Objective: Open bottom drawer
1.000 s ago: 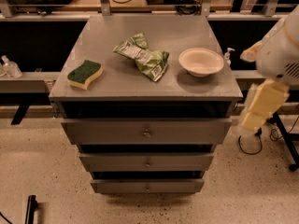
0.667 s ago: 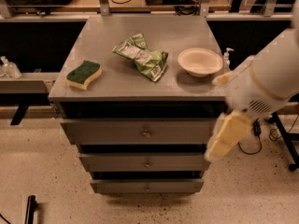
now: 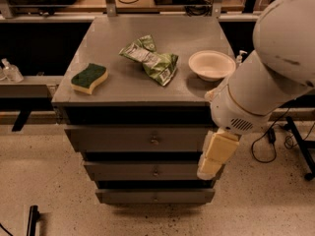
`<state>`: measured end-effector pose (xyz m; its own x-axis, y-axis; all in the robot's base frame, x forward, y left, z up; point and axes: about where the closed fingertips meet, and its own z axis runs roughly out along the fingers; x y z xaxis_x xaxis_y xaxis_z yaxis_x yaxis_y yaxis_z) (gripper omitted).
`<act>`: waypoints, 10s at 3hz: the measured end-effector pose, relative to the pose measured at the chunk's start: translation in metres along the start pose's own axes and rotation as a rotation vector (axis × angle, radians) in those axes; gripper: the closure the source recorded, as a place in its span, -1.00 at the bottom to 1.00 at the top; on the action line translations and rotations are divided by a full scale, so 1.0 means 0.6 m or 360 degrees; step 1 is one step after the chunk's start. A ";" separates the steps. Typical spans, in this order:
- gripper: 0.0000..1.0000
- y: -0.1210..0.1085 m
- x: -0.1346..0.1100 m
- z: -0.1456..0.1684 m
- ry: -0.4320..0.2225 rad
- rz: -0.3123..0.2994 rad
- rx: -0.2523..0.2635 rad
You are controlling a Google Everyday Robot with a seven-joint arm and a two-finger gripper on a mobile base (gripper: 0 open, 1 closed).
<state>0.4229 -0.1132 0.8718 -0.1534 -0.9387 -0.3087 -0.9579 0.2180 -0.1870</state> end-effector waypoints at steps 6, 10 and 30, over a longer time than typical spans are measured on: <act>-1.00 0.056 0.208 0.231 -0.0550 0.0229 0.0071; -1.00 0.140 0.154 0.485 -0.0535 -0.0387 -0.0060; 0.27 0.017 0.434 1.070 -0.0547 -0.0112 -0.0251</act>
Offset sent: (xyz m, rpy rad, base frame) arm -0.0105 -0.1525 -0.1250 0.3650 -0.4374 0.0514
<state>0.5290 -0.1839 0.1908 -0.0215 -0.7999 -0.5997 -0.9929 0.0874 -0.0810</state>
